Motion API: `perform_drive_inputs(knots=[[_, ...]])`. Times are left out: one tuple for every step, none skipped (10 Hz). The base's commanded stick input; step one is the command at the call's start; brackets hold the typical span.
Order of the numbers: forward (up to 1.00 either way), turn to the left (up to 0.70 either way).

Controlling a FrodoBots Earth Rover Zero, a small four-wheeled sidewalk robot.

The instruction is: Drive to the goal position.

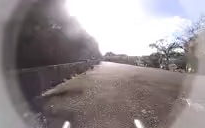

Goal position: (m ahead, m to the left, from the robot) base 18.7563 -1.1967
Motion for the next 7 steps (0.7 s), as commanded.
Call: perform_drive_inputs(knots=[[0.70, -0.18], [0.70, -0.23], [0.70, -0.28], [0.70, -0.26], [0.70, -0.13], [0.70, 0.00], [0.70, 0.00]])
